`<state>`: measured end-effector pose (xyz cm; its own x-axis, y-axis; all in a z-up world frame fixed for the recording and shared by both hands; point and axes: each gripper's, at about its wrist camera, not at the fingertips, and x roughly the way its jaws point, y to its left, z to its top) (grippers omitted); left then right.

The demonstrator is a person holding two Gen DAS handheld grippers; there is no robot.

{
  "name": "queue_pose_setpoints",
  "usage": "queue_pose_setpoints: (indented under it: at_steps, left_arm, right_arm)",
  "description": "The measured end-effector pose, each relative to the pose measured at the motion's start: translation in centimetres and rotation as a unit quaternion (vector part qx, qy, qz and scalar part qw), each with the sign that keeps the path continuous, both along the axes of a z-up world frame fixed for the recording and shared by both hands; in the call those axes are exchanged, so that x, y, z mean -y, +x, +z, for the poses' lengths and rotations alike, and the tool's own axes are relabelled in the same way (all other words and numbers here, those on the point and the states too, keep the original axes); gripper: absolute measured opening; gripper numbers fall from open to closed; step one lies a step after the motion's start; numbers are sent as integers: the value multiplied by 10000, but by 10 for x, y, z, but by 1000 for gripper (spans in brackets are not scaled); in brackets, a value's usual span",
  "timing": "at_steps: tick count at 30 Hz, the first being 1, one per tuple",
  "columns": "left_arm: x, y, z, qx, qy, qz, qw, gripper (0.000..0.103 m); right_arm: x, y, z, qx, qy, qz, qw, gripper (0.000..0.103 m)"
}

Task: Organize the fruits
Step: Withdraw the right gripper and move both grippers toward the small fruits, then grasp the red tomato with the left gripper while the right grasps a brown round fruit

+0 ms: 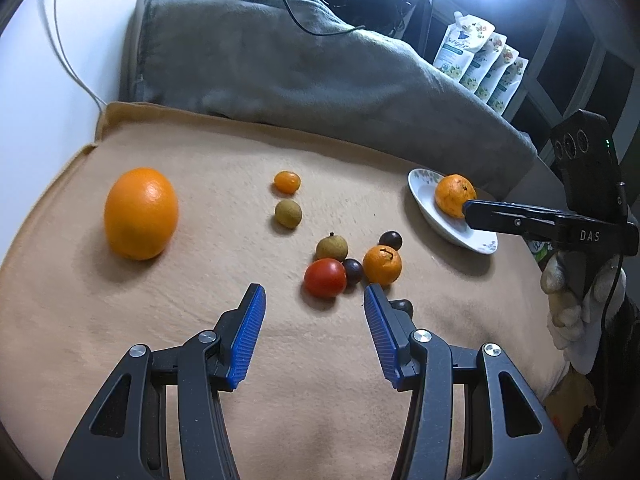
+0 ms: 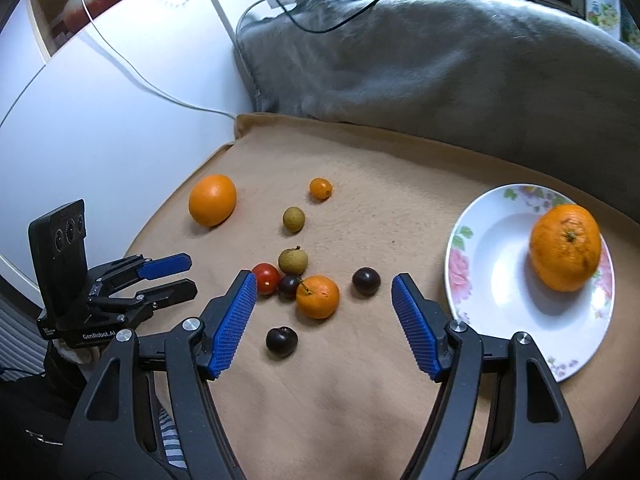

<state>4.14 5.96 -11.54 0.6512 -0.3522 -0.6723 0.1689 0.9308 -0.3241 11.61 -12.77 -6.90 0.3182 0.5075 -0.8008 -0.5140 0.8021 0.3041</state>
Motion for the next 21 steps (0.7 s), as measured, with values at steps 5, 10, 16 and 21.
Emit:
queue_pose_setpoints:
  at_steps: [5, 10, 16, 21]
  left_arm:
    - [2, 3, -3, -40, -18, -61, 10000, 51]
    - [7, 7, -6, -120, -34, -158, 9998, 51]
    - [16, 11, -9, -130, -15, -296, 9995, 51]
    - [22, 18, -14, -172, 17, -391, 9991, 51]
  right_arm:
    - [-10, 5, -8, -93, -50, 122, 9999, 71]
    - [-18, 10, -14, -188, -58, 191, 9996, 68]
    - [-30, 20, -21, -337, -86, 321, 9989, 66]
    - [-41, 31, -29, -602, -25, 437, 9972, 61]
